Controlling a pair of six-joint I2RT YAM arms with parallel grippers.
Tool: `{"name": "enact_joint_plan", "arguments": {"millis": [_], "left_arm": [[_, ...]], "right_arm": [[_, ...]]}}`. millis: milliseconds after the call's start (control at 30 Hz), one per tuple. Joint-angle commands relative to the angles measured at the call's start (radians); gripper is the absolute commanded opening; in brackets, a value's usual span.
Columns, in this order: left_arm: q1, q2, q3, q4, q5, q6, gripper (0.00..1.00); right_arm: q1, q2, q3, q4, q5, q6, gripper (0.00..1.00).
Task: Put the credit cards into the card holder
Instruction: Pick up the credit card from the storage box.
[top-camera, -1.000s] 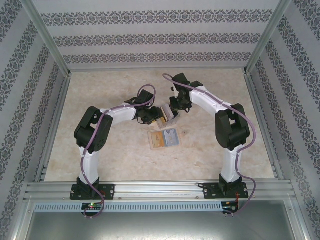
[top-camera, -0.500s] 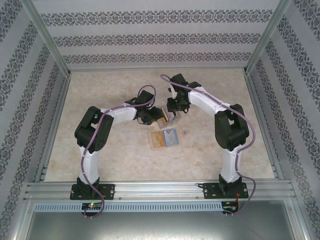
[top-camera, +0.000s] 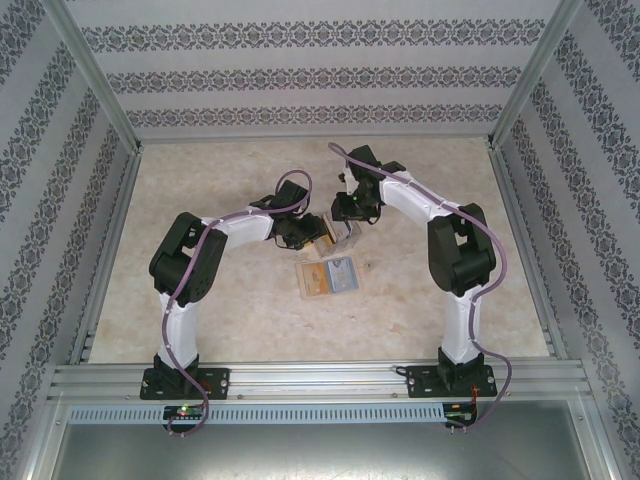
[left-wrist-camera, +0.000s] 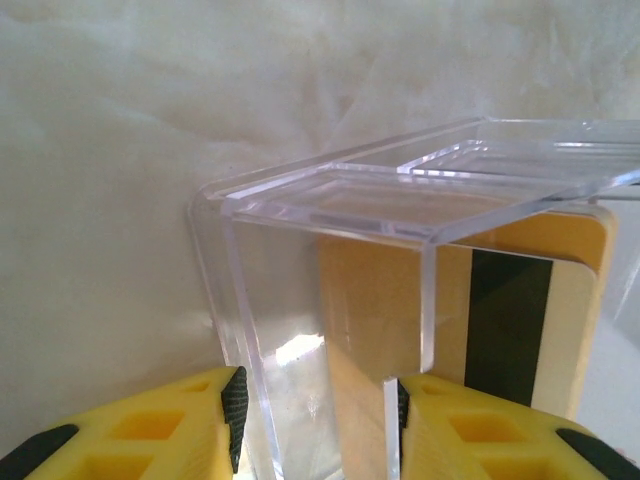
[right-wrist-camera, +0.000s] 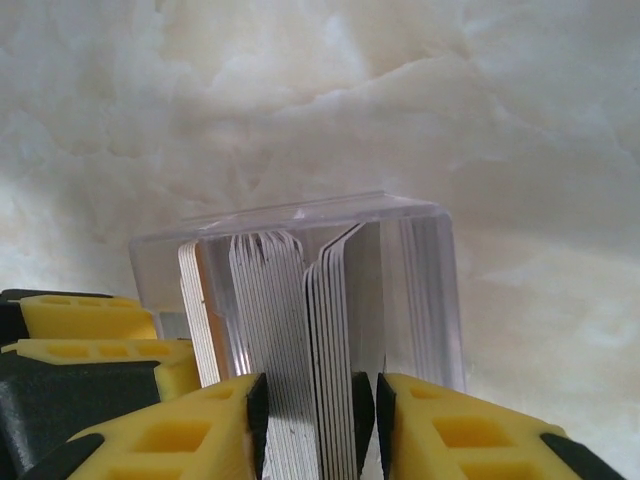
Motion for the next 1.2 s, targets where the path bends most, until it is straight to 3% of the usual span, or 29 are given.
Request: {"name": "enact_joint_plan", "arguments": {"millis": [0,967,1167], "left_arm": [[0.006,0.014,0.0,-0.004,0.019,0.013,0.43],[0.006,0.007,-0.013,0.007,0.021,0.014,0.43],[0.006,0.01,-0.008,0.005,0.023,0.014,0.43]], "right_arm": [[0.007,0.031,0.022,-0.005,-0.022,0.016,0.37],[-0.034,-0.061,-0.03,0.041,-0.121,0.076,0.33],[-0.04,-0.06,-0.037,0.047,-0.126,0.076,0.27]]}}
